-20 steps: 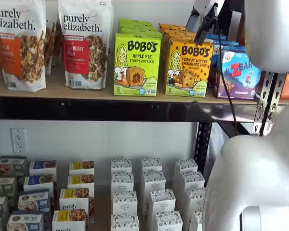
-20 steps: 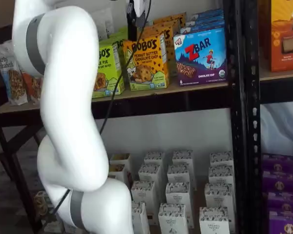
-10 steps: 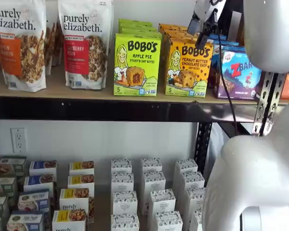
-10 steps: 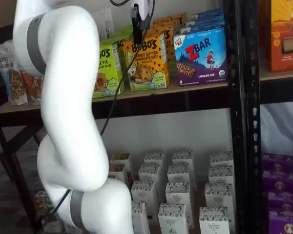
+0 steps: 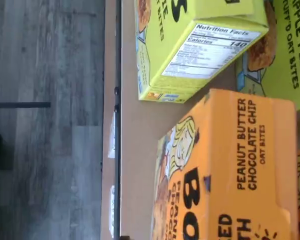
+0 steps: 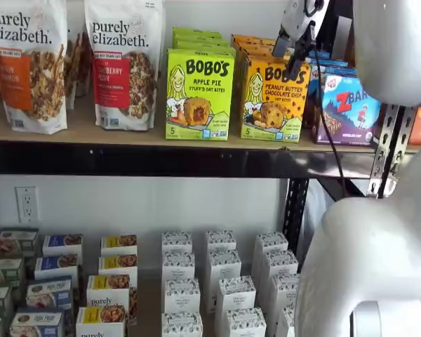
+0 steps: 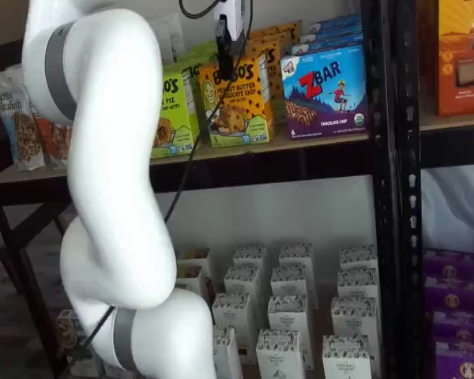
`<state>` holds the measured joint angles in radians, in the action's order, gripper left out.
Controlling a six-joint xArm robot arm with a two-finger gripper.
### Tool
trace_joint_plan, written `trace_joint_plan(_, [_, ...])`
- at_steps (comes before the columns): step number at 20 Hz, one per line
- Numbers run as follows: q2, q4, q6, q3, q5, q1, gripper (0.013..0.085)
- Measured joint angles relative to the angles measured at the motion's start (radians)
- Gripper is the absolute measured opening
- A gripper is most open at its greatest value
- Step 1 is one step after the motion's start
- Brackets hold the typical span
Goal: Pick up the orange box on the top shelf, the fifth box from the left
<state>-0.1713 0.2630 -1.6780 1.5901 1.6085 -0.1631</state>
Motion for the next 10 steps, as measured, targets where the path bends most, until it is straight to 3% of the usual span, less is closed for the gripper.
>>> trace_joint_plan(10, [0.018, -0.034, -0.006, -0.007, 0.007, 0.006, 0.085])
